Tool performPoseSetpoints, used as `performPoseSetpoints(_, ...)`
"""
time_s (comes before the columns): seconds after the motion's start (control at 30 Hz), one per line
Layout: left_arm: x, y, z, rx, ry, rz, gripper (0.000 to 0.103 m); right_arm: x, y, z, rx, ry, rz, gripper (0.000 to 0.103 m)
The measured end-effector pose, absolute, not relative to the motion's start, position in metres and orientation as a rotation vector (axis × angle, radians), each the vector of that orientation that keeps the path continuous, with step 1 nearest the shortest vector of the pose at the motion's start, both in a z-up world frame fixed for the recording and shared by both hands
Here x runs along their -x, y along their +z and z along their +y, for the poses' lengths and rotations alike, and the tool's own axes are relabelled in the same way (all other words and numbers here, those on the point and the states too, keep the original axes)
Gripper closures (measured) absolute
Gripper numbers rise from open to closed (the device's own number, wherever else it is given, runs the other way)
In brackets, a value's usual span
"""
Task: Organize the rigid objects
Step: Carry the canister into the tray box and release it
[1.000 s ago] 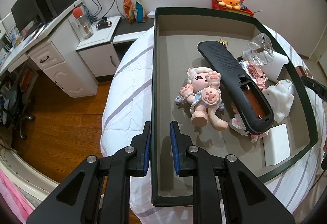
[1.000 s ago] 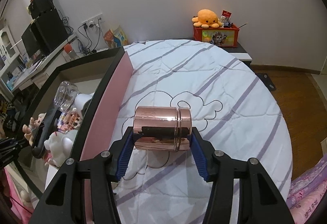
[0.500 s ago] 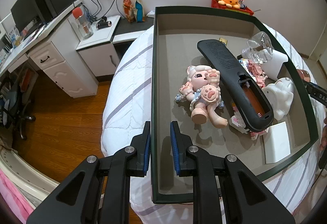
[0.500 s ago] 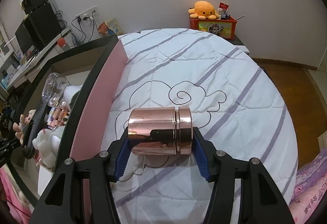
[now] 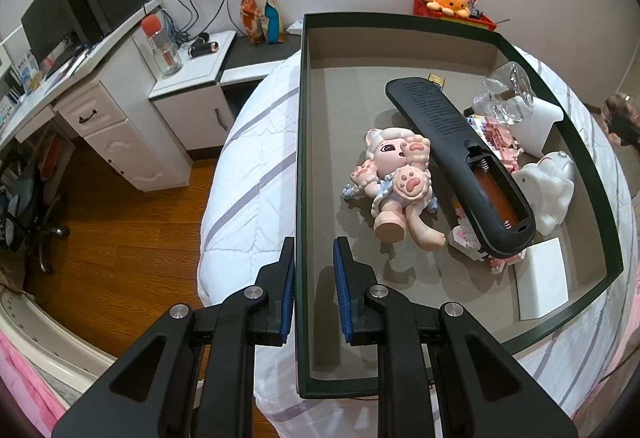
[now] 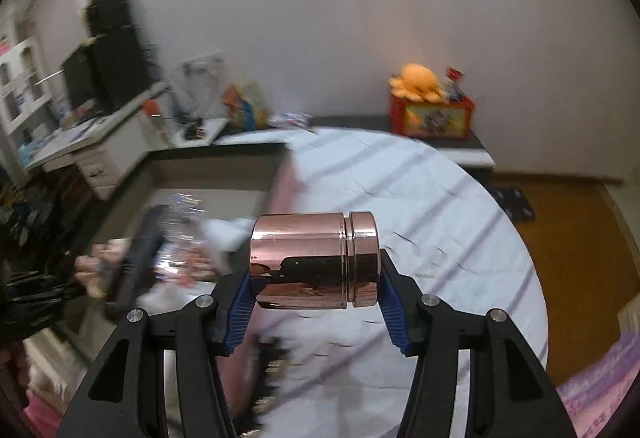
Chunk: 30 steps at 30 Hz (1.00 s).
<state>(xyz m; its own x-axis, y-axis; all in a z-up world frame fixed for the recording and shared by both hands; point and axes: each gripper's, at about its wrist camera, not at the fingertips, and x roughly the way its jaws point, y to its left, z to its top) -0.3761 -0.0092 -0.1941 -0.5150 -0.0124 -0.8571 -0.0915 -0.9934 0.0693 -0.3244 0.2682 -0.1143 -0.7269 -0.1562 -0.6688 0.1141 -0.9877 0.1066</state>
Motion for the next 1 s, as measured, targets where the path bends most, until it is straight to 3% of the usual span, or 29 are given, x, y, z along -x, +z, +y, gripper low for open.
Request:
performPoseSetpoints(0.5,0.377,-0.186,-0.016,1.492,2.683,0.132,0.086,0.332,-0.114,0.157,-1.086,-2.528,0.116,0.046)
performPoseSetpoints(1.0,0.379,-0.183,-0.021,1.478,2.679,0.111,0.086,0.348,-0.112,0.117,-1.089,-2.468,0.195,0.046)
